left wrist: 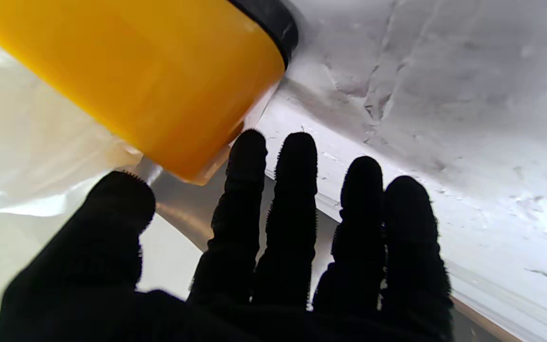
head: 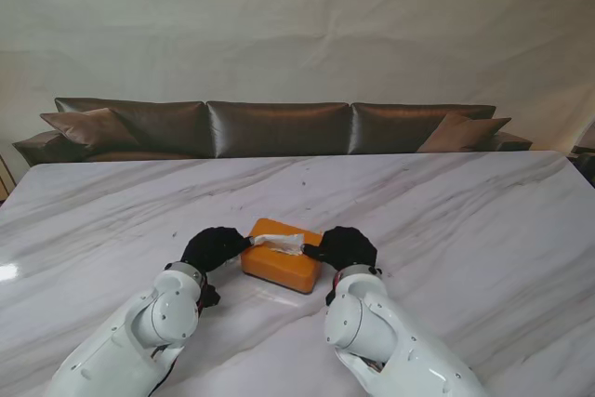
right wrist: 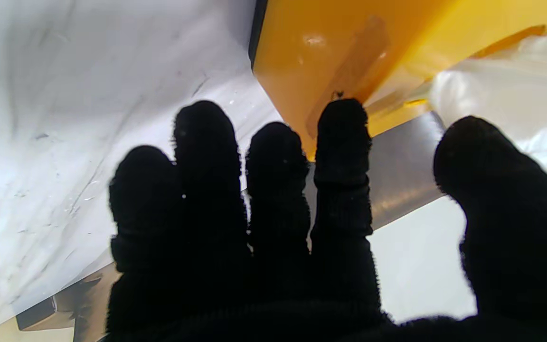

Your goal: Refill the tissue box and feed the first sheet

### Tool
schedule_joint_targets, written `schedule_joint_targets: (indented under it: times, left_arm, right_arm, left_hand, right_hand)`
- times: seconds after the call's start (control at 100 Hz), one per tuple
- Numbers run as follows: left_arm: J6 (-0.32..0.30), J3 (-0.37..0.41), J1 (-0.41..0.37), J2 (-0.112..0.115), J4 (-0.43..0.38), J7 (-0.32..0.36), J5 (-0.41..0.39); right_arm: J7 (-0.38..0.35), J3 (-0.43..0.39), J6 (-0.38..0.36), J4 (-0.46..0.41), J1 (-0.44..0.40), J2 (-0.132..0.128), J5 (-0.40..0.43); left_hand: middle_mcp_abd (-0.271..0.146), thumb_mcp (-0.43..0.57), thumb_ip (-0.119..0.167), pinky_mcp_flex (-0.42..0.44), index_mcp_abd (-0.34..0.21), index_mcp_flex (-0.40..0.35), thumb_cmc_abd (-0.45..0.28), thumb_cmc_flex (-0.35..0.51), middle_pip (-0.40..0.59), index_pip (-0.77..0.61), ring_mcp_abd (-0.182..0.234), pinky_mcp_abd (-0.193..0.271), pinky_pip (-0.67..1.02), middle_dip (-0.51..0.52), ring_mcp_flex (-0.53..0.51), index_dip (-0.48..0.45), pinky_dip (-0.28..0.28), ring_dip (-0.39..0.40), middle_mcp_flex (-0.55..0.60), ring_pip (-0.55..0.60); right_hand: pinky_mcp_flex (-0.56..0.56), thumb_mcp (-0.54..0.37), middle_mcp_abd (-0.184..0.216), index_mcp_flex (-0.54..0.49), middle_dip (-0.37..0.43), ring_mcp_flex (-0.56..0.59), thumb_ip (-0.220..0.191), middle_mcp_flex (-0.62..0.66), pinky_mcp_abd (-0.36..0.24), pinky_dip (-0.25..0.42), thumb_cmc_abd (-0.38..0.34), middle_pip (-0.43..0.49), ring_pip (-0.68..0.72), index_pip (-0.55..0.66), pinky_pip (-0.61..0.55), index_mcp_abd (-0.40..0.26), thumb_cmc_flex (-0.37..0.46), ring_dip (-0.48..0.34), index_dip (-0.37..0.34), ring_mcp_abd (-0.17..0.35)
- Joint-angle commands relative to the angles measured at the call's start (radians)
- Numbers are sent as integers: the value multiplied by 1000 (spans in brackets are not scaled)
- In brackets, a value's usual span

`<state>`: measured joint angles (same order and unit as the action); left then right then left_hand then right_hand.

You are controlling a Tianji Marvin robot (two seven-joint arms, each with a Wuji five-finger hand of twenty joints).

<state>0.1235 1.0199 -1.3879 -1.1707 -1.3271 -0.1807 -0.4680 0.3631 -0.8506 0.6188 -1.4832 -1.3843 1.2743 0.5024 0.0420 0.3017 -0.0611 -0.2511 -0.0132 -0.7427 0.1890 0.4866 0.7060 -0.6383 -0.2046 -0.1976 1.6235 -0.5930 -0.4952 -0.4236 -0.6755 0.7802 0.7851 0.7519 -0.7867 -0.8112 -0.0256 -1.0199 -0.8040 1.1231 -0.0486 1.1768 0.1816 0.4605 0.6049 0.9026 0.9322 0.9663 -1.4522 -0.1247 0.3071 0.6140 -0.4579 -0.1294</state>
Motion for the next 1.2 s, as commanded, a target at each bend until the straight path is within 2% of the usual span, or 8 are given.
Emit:
schedule_joint_targets:
  times: [0.0, 0.27, 0.48, 0.62, 0.68, 0.88, 1.05, 1.19]
  left_arm:
    - [7, 11, -9, 1, -4, 30, -4]
    - [53, 77, -91, 29, -101, 98, -56]
    - [16, 155, -186, 42, -201, 73, -154]
    - [-45, 179, -234, 50, -240, -5, -290]
    - [-62, 186, -251, 56, -257, -20, -341]
    - [-70, 204, -299, 73, -321, -57, -500]
    - [-83, 230, -340, 85, -371, -53, -577]
    - [-79, 248, -373, 98, -420, 1, -649]
  right_arm:
    - [-20, -6, 7, 2, 2, -2, -2]
    - [-36, -27, 7, -2, -17, -17, 22]
    - [-36, -99, -107, -109, -121, -57, 99]
    - [-25, -146, -182, -168, -182, -88, 222]
    - [-26, -170, -214, -195, -207, -101, 270]
    - [-18, -243, -321, -260, -280, -133, 413]
    - [-110, -314, -403, -331, -343, -163, 485]
    - [-124, -341, -447, -346, -371, -171, 513]
  left_hand:
    - [-14, -44, 23, 27, -53, 36, -34, -24, -28, 33, -7, 13, -312, 15, 44, 22, 2, -11, -55, -13]
    - [-1, -286, 46, 114, -32, 217, -55, -8, -148, 215, -28, -20, -405, 86, 160, 77, 35, -77, -280, -160]
    - [-16, -309, 54, 322, -61, 347, -26, -24, -356, 408, 55, -89, -814, 299, 338, 179, 211, -343, -514, -471]
    - [-68, -310, 61, 334, -99, 381, -20, -53, -463, 508, 107, -99, -1085, 372, 412, 252, 340, -455, -577, -568]
    - [-92, -307, 91, 331, -107, 389, -17, -91, -504, 538, 123, -95, -1163, 396, 419, 272, 364, -487, -582, -608]
    - [-118, -288, 140, 329, -94, 418, 16, -167, -603, 599, 156, -83, -1262, 456, 446, 309, 371, -526, -612, -694]
    - [-110, -281, 145, 324, -34, 444, 2, -210, -666, 652, 148, -86, -1290, 496, 463, 357, 368, -543, -639, -740]
    - [-98, -277, 147, 320, -21, 436, -4, -225, -655, 646, 130, -90, -1252, 492, 458, 370, 354, -544, -634, -729]
  right_hand:
    - [7, -6, 34, -10, -15, 2, -21, -3, -8, -14, -1, -8, 24, -11, -40, -49, -27, -8, -1, -30]
    - [104, -36, -3, 192, 35, -139, -91, -210, -13, -33, -15, -102, -61, -227, 34, 53, -165, -21, -117, -47]
    - [253, -83, -16, 462, 317, -407, -73, -460, 7, -30, -19, -434, -393, -465, 195, -4, -289, -153, 32, -42]
    - [372, -83, 17, 570, 405, -569, -68, -591, -20, -43, -53, -513, -538, -524, 352, -33, -362, -251, 108, -1]
    - [415, -82, 28, 597, 429, -618, -63, -626, -41, -56, -67, -531, -573, -534, 409, -41, -387, -282, 126, 19]
    - [490, -84, 66, 665, 482, -696, -42, -694, -105, -103, -98, -548, -625, -558, 536, -69, -452, -350, 172, 79]
    - [535, -73, 136, 710, 528, -750, 0, -743, -141, -146, -133, -600, -673, -640, 606, -118, -488, -393, 225, 116]
    - [542, -73, 135, 693, 547, -749, 19, -745, -171, -173, -137, -608, -697, -672, 644, -103, -491, -414, 241, 148]
